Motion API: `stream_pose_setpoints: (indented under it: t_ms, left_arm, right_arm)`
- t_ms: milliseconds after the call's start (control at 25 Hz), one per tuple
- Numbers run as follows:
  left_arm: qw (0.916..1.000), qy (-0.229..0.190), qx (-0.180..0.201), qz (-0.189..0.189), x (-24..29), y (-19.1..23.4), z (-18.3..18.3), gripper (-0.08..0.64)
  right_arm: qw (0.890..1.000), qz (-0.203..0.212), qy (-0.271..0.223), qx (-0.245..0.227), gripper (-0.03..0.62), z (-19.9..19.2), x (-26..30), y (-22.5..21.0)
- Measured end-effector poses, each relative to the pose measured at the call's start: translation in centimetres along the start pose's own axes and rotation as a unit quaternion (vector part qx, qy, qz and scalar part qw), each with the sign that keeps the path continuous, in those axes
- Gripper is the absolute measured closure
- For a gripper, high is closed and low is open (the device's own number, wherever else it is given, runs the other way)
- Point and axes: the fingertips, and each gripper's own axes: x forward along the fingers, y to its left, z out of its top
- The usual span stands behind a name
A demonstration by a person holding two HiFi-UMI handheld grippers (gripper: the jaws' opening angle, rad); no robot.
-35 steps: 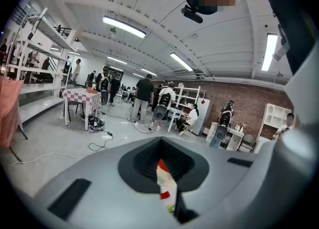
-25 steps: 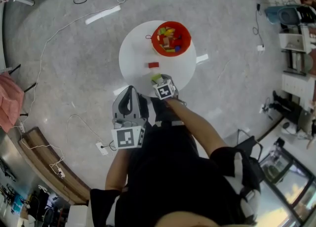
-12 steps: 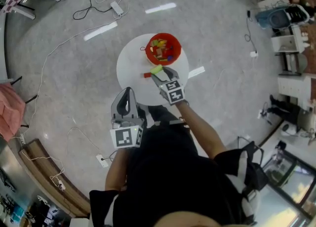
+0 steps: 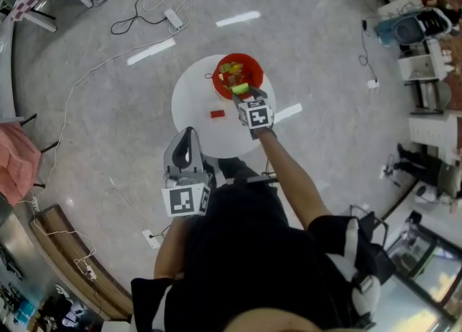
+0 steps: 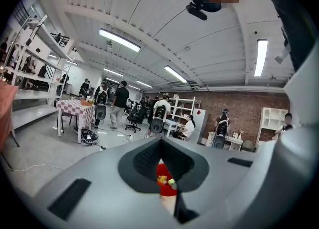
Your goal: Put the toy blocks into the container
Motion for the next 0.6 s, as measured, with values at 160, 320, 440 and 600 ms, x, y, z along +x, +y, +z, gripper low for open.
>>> stream_pose_setpoints:
  t_ms: [160,320,440,600]
  left_arm:
    - [1.0,0.004,0.0,-0.003,0.1,-0.6,-0.3,0.568]
    - [1.0,0.005,0.003,-0.005,0.1,-0.7,-0.4,0.567]
    - [1.0,0.004,0.001,-0.005,0.2,-0.7,-0.2,0.568]
    - [1.0,0.003,-0.002,-0.005,0.2,-0.8,-0.1,0.568]
  right_arm:
    - [1.0,-0.01,0.003,0.002,0.336,-0.4,0.0,-0.5]
    - [1.0,-0.005,0.0,0.006,0.336,-0.1,-0.6,0.4]
    - [1.0,-0.008,-0.005,0.006,0.336,0.0,-1.1,0.4]
    - [0.999,-0.005,-0.044,0.009,0.337,0.4,-2.3,0.7]
